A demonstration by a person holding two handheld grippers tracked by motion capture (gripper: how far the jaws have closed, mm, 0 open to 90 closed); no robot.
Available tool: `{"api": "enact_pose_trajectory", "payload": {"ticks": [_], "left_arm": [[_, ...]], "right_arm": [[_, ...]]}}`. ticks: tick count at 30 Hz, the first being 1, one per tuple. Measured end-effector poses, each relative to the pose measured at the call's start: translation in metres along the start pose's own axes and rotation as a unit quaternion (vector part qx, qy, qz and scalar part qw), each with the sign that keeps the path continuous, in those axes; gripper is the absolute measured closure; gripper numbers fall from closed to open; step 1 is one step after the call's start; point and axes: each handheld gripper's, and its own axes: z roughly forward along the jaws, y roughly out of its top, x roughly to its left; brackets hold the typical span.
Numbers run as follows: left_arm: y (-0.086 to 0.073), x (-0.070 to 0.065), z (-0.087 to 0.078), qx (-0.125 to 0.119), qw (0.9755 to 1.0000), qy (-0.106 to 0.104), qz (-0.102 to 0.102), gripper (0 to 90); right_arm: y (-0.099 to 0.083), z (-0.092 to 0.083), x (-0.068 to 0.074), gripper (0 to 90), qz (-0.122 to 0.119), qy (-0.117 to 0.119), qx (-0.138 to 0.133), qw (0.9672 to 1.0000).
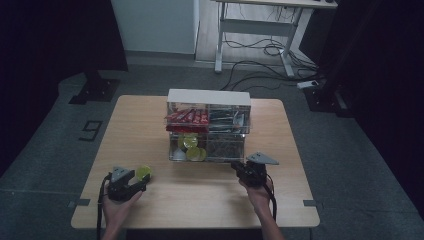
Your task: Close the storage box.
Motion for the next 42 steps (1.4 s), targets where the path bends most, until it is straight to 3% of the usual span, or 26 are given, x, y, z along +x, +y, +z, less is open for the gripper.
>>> {"api": "enact_pose_trajectory", "payload": {"ticks": [25, 32, 42], "left_arm": [[-0.001, 0.003, -0.001, 0.000, 1.0000, -0.003, -0.004, 35.0], [-0.001, 0.004, -0.003, -0.004, 1.0000, -0.002, -0.006, 35.0], [0.000, 0.007, -0.010, -0.012, 0.9999, -0.002, -0.008, 34.9]], "right_arm": [[-0.018, 0.003, -0.014, 82.1, 0.016, -0.009, 0.031, 0.9994], [-0.019, 0.000, -0.017, 81.7, 0.020, -0.014, 0.026, 0.9994], [-0.031, -0.012, -0.025, 68.8, 0.023, -0.013, 0.017, 0.9995]]}}
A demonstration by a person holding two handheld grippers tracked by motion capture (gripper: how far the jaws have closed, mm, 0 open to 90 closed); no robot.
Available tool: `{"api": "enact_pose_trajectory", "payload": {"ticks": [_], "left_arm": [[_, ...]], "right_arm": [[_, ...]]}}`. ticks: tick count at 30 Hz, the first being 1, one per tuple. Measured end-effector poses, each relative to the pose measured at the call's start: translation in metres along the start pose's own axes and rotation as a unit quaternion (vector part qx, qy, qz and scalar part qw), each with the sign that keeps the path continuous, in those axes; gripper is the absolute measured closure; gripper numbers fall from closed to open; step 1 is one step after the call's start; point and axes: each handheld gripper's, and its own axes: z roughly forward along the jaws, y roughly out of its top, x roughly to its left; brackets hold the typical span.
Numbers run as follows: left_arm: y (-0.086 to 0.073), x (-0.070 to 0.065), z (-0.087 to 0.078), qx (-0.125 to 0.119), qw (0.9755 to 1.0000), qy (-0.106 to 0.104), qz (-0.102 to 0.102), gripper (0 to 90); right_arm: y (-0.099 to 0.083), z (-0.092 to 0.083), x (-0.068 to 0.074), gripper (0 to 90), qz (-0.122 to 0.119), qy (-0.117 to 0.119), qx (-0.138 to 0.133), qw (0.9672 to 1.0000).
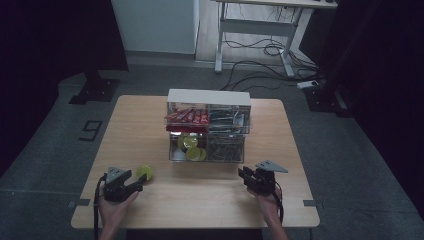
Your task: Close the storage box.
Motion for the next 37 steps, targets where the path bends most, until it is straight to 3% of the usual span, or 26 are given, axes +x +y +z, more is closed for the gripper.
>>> {"api": "enact_pose_trajectory", "payload": {"ticks": [13, 20, 27, 36, 37], "left_arm": [[0.000, 0.000, -0.002, 0.002, 1.0000, -0.005, 0.003, 34.3], [0.000, 0.002, -0.003, 0.001, 1.0000, -0.005, 0.002, 34.3], [0.000, 0.005, -0.004, 0.002, 1.0000, -0.003, -0.002, 34.3], [0.000, 0.007, -0.003, 0.002, 1.0000, -0.005, -0.004, 34.2], [0.000, 0.007, -0.003, 0.003, 1.0000, -0.005, -0.004, 34.2]], "right_arm": [[-0.028, -0.018, -0.023, 54.2, -0.018, -0.010, 0.000, 0.9998], [-0.040, -0.028, -0.035, 50.6, -0.012, -0.024, 0.004, 0.9996], [-0.048, -0.034, -0.051, 50.1, 0.009, -0.037, 0.009, 0.9992], [-0.048, -0.030, -0.048, 46.8, -0.002, -0.041, 0.014, 0.9990], [-0.050, -0.026, -0.046, 45.0, -0.016, -0.049, 0.025, 0.9984]]}}
